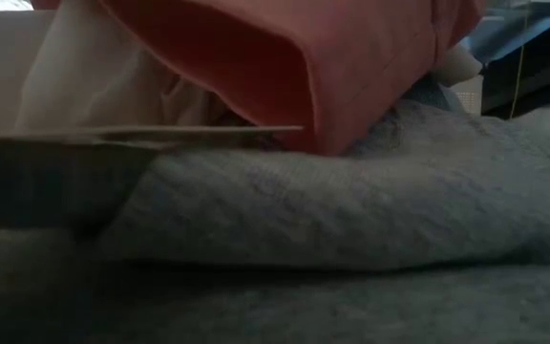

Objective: Sort clothes
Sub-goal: Put the pink shirt into the white laundry bin

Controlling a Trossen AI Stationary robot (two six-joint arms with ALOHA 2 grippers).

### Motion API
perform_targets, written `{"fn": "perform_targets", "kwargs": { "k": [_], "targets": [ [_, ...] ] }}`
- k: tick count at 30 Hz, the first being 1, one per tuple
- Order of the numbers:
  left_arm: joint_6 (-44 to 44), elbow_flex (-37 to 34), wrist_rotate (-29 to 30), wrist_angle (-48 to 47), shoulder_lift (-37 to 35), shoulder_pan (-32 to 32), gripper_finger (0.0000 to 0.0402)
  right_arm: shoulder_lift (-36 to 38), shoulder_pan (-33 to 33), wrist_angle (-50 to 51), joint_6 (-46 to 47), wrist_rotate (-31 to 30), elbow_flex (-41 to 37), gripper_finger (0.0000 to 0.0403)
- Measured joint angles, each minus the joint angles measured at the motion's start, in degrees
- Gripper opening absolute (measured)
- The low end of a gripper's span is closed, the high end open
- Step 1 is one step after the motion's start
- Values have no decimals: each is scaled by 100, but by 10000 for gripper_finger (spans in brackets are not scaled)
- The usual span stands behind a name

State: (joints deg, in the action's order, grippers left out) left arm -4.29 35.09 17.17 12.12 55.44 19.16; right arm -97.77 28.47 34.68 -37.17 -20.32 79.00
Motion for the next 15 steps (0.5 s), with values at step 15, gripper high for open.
{"fn": "perform_targets", "kwargs": {
  "k": [15],
  "targets": [
    [-18, 0, 0, 6, 0, 0, 0, -61, 5, -161, -438, -1332, 0, 71]
  ]
}}
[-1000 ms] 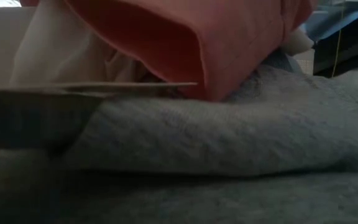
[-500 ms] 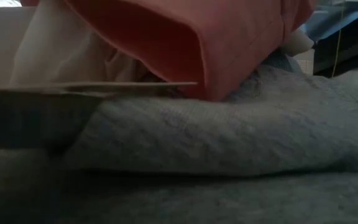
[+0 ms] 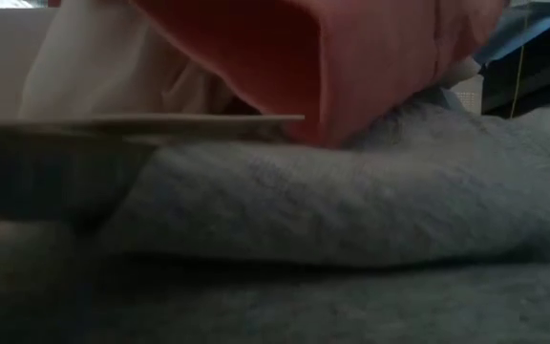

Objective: Sort clothes
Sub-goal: Put the pink shirt into the white laundry bin

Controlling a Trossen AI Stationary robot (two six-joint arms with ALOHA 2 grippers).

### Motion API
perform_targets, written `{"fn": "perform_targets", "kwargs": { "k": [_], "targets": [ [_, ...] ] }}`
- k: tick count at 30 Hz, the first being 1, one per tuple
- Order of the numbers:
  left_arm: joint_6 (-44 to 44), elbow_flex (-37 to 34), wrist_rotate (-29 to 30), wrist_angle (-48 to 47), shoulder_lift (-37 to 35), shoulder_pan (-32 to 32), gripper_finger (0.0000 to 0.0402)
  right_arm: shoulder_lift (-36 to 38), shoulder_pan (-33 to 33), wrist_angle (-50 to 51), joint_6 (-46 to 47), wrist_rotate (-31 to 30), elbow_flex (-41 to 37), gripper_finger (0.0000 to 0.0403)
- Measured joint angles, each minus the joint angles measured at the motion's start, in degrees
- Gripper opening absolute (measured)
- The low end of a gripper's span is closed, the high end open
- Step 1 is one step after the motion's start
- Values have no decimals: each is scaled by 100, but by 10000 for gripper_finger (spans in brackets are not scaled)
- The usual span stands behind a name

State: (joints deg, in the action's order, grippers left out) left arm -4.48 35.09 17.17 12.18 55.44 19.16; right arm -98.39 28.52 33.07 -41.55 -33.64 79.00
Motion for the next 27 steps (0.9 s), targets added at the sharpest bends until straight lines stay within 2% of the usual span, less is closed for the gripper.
{"fn": "perform_targets", "kwargs": {
  "k": [2, 3, 9, 12, 17, 27],
  "targets": [
    [1, 0, 0, -1, 0, 0, 0, 14, 1, 0, -79, -172, 0, 24],
    [-1, 0, 0, -1, 0, 0, 0, 33, 1, 6, -126, -295, 0, 15],
    [0, 0, 0, 1, 2, 0, 0, 406, 1, 359, -205, -1264, 414, 18],
    [-1, 0, 0, 1, 2, 0, 0, 664, -3, 646, -254, -1581, 750, 8],
    [-1, 0, 0, -1, 2, -2, 0, 1071, -71, 941, -506, -2171, 1262, 16],
    [0, 0, 0, 1, 2, 0, 0, 1596, -964, 1041, -1285, -2256, 1681, 12]
  ]
}}
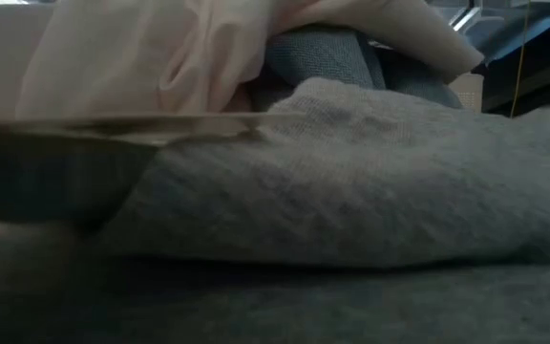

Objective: Sort clothes
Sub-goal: Put the pink shirt into the white laundry bin

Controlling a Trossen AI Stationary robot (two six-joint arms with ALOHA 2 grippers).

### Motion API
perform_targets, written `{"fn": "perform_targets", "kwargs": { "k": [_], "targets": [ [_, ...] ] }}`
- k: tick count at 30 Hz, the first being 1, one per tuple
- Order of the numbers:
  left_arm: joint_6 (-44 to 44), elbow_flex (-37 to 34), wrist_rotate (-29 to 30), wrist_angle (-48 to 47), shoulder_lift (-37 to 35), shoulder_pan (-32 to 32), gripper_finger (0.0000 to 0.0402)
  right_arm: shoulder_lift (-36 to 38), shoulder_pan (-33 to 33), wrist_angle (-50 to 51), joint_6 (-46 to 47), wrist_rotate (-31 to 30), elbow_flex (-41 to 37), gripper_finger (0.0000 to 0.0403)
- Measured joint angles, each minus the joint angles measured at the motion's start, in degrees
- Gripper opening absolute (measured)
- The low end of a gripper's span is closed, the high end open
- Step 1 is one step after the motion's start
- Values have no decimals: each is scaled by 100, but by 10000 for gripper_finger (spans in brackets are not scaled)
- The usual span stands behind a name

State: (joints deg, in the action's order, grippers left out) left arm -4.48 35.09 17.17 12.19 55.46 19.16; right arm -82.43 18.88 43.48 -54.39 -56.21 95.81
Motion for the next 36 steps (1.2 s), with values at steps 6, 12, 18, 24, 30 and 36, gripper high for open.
{"fn": "perform_targets", "kwargs": {
  "k": [6, 12, 18, 24, 30, 36],
  "targets": [
    [-1, 0, 0, -2, 0, 0, 0, 138, -650, -3, -494, 2, 279, 9],
    [-1, 0, 0, 0, 0, 0, 0, 144, -1270, -122, -846, 22, 790, 11],
    [-1, 0, 0, 0, 0, 0, 0, 141, -1926, -414, -1450, 74, 924, 12],
    [0, 0, 0, 0, 0, 0, 0, 140, -2530, -438, -1597, 585, 714, 12],
    [-1, 0, 0, 0, 0, 0, 0, 138, -2882, -437, -1263, 1259, 148, 13],
    [-1, 0, 0, -3, 0, 0, 0, 111, -2877, -455, -987, 1781, -669, 11]
  ]
}}
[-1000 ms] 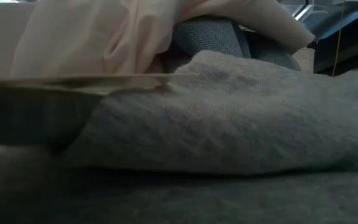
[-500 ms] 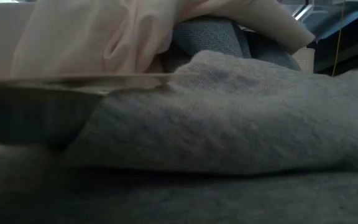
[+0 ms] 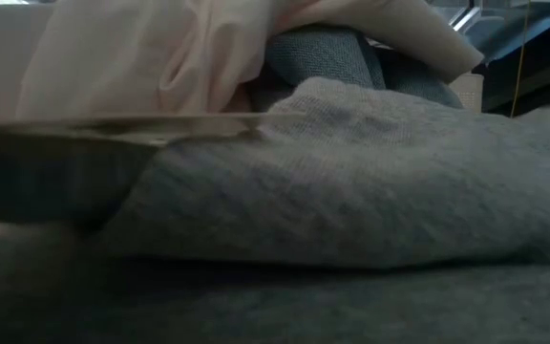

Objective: Sort clothes
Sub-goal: Put the pink shirt into the white laundry bin

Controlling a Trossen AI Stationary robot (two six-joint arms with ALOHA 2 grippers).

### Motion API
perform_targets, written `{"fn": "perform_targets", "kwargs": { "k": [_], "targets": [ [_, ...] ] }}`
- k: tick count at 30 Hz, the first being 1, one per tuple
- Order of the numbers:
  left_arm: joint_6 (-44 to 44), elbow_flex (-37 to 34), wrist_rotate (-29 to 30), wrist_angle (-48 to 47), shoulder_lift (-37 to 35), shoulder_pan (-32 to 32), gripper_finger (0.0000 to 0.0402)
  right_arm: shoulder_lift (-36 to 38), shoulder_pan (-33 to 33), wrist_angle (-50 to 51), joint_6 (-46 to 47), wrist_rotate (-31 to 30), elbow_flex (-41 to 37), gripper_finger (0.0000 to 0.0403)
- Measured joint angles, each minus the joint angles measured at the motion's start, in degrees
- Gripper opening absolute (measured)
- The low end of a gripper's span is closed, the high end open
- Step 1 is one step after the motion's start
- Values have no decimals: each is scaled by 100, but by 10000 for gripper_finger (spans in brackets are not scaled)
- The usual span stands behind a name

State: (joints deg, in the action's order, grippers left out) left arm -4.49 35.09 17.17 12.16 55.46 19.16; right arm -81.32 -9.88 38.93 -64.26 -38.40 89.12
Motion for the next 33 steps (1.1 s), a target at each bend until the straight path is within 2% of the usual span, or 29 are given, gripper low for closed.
{"fn": "perform_targets", "kwargs": {
  "k": [10, 18, 22, 29, 33],
  "targets": [
    [0, 2, 0, 47, 2, 0, 0, -50, 8, -510, 442, 316, -1508, 29],
    [0, 2, 0, 50, 2, -2, 0, -168, -94, -746, 686, 265, -1714, 64],
    [0, 2, 0, 33, 2, -2, 0, -245, -119, -703, 694, 285, -1682, 106],
    [-13, 4, 0, -89, 5, -2, 0, -177, -98, -302, 842, 397, -858, 187],
    [37, 4, 0, -121, 7, -2, 0, -166, -146, 547, 1461, 955, -201, 214]
  ]
}}
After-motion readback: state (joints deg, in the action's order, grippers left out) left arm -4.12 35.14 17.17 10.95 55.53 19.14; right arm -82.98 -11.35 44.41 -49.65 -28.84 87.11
